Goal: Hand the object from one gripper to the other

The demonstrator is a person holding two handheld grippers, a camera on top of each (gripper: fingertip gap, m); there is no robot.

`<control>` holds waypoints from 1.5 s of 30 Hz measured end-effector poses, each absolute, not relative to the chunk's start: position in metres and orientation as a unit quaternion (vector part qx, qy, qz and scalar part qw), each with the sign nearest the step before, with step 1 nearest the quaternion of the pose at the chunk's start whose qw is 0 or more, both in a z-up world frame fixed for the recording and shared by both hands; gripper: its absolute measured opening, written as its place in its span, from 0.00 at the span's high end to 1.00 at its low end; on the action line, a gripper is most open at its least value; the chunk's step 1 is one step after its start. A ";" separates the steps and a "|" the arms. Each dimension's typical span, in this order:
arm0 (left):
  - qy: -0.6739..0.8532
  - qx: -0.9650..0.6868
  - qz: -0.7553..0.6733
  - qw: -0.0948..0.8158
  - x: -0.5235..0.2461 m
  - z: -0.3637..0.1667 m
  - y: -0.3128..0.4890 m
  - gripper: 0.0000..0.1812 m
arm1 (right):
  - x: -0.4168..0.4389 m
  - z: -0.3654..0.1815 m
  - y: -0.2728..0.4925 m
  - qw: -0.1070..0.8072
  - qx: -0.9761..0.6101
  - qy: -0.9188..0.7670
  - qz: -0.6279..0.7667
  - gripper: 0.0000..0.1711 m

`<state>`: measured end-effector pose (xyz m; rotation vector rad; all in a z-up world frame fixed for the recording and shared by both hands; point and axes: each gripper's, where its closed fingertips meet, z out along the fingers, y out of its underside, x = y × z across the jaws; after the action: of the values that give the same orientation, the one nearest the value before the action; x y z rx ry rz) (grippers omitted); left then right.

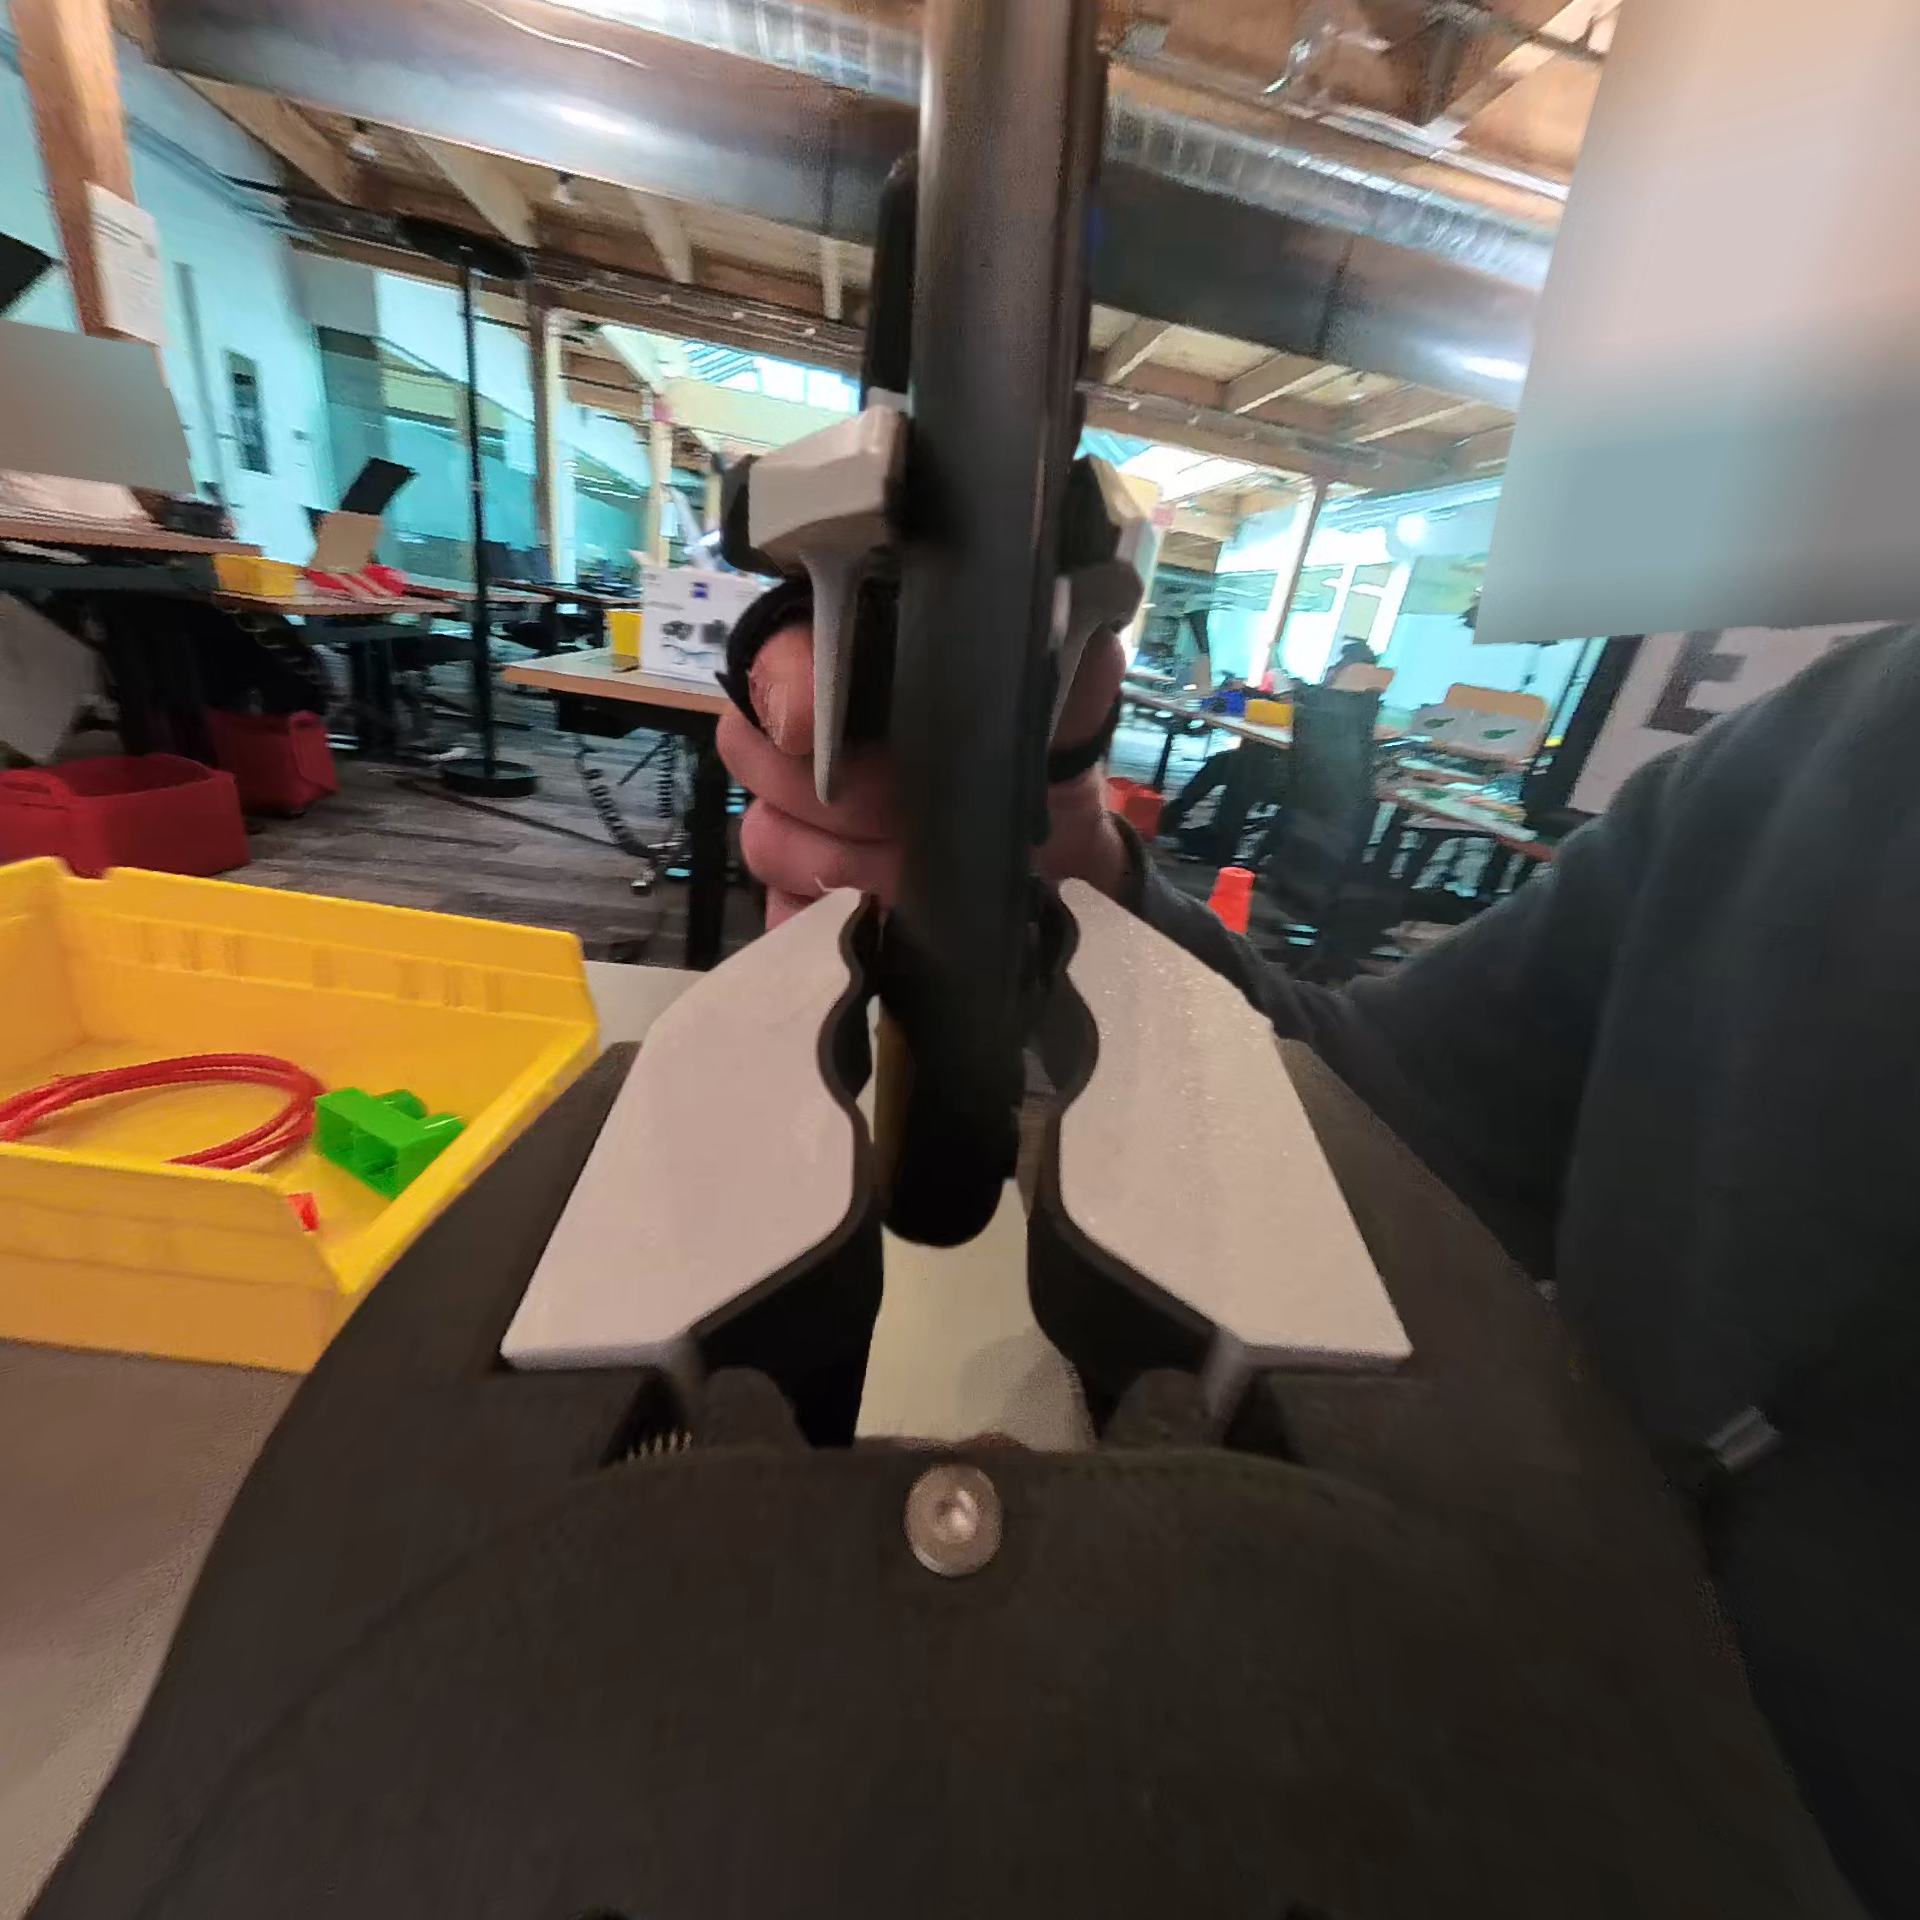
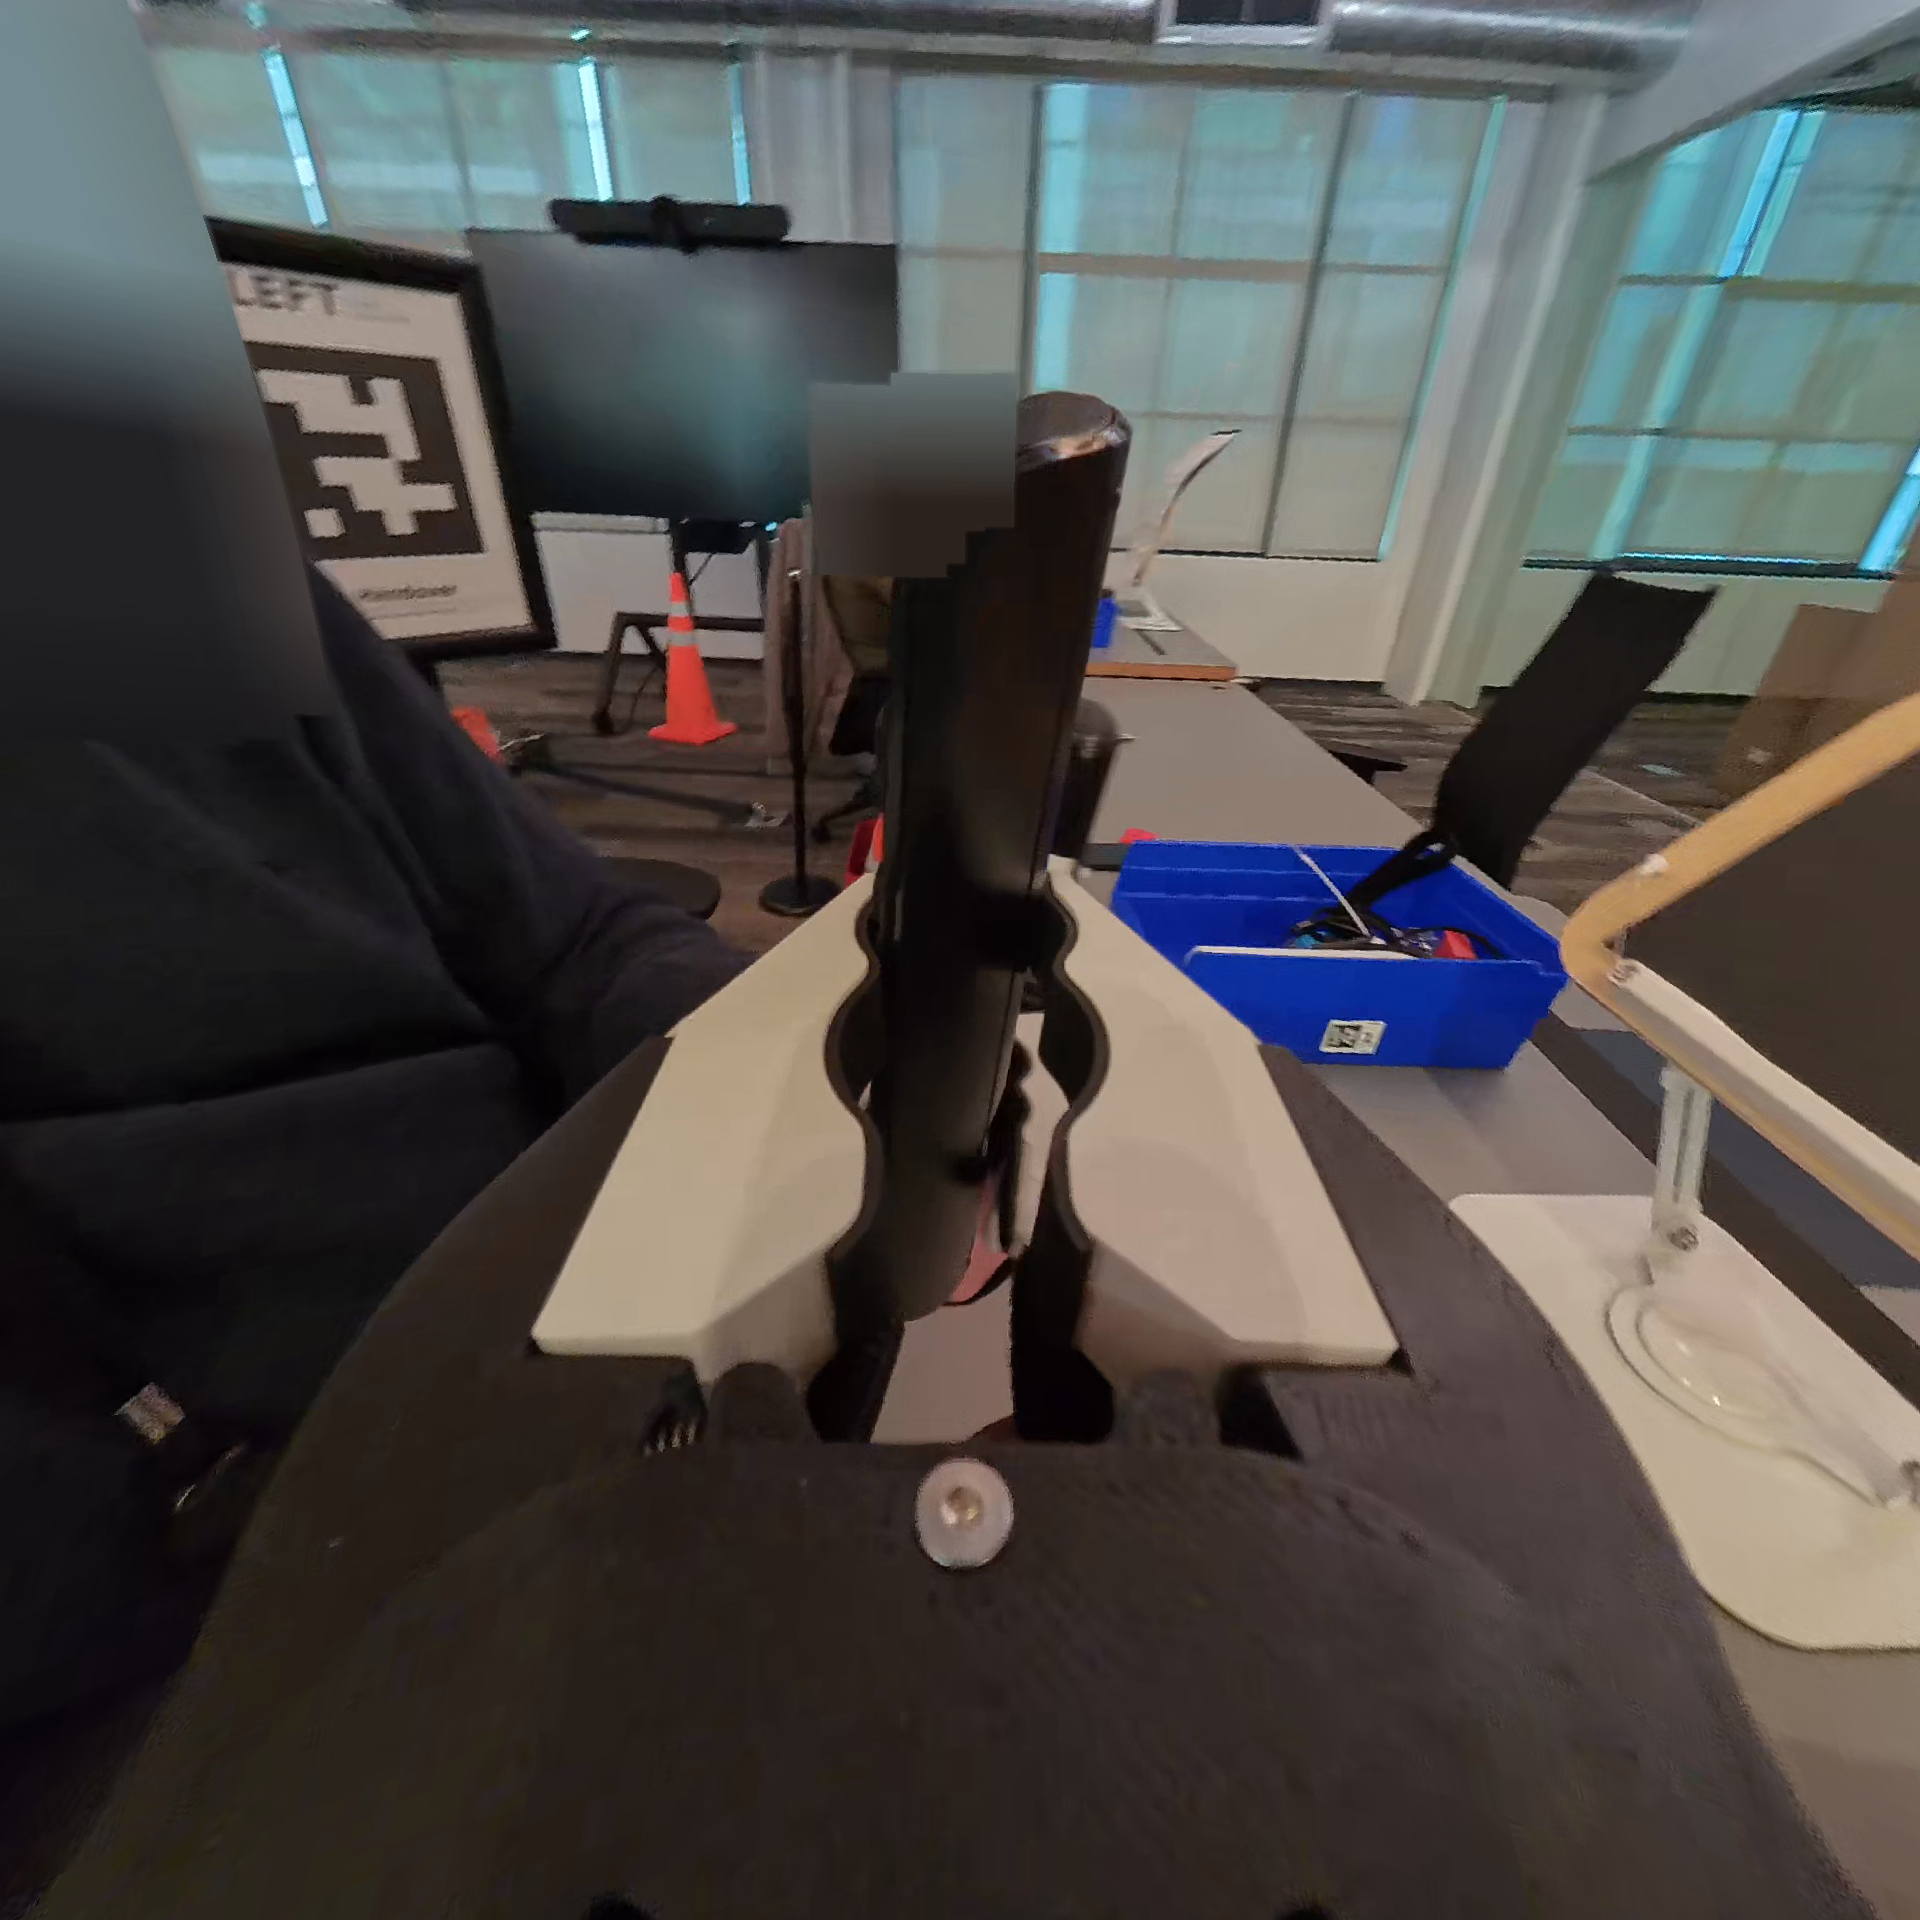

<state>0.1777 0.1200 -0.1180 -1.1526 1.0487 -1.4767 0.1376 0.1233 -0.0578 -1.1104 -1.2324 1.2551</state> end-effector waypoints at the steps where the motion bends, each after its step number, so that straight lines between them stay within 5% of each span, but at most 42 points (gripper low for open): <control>1: 0.432 -0.468 -0.616 0.464 0.176 -0.117 0.119 0.80 | 0.138 -0.056 0.117 0.492 -0.446 -0.527 0.530 0.87; 7: 0.459 -0.428 -0.694 0.353 0.167 -0.108 0.099 0.64 | 0.142 -0.063 0.089 0.396 -0.366 -0.619 0.571 0.87; 17: 0.559 -0.333 -0.730 0.211 0.184 -0.128 0.033 0.67 | 0.134 -0.082 0.056 0.277 -0.268 -0.689 0.614 0.86; 26: 0.550 -0.357 -0.705 0.270 0.190 -0.131 0.044 0.69 | 0.134 -0.080 0.068 0.293 -0.288 -0.660 0.629 0.86; 33: 0.552 -0.419 -0.631 0.348 0.193 -0.131 0.069 0.69 | 0.132 -0.079 0.094 0.370 -0.365 -0.623 0.585 0.73; 39: 0.507 -0.503 -0.535 0.452 0.190 -0.129 0.116 0.69 | 0.141 -0.079 0.137 0.499 -0.493 -0.531 0.476 0.52; 45: 0.442 -0.583 -0.411 0.543 0.191 -0.142 0.160 0.69 | 0.150 -0.082 0.164 0.584 -0.593 -0.417 0.366 0.59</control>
<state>0.1906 0.1602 -0.1421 -1.3850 1.0502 -0.9757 0.1498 0.1638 -0.0822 -1.3840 -0.9727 0.8540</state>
